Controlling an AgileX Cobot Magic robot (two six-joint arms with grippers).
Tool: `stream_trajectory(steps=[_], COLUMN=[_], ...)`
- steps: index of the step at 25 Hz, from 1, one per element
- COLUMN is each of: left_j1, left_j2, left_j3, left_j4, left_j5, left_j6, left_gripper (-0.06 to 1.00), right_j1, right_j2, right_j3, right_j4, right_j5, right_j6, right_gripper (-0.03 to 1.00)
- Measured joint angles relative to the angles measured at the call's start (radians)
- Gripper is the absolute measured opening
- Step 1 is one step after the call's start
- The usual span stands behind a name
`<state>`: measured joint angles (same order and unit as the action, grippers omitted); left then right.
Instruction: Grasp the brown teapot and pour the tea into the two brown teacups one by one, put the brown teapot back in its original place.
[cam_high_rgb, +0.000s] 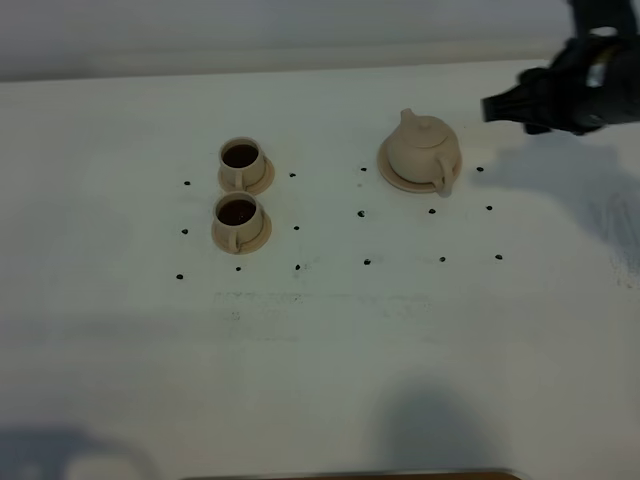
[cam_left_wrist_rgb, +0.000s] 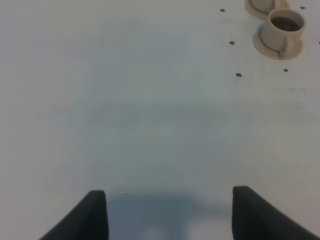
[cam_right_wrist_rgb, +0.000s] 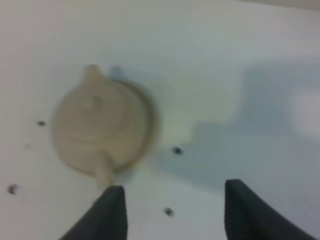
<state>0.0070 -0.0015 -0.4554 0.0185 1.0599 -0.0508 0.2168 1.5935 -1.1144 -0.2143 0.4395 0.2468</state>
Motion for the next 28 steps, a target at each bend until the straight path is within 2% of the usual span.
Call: stream_trajectory(steps=[5, 15, 20, 28], left_j1=[0.0, 0.0, 0.0, 0.0], left_j2=[0.0, 0.0, 0.0, 0.0], left_j3=[0.0, 0.0, 0.0, 0.0], left_j4=[0.0, 0.0, 0.0, 0.0], left_j5=[0.0, 0.0, 0.0, 0.0], left_j6=[0.0, 0.0, 0.0, 0.0], left_gripper=[0.6, 0.6, 0.6, 0.6], right_j1=[-0.081, -0.168, -0.168, -0.168], right_j2=[-0.194, -0.483, -0.578, -0.722], right_j3=[0.135, 0.271, 0.285, 0.285], right_j4=[0.04, 0.048, 0.048, 0.03], right_j5=[0.017, 0.169, 0.244, 0.439], right_j6=[-0.009, -0.053, -0.076, -0.083], right_gripper=[0.38, 0.23, 0.3, 0.43])
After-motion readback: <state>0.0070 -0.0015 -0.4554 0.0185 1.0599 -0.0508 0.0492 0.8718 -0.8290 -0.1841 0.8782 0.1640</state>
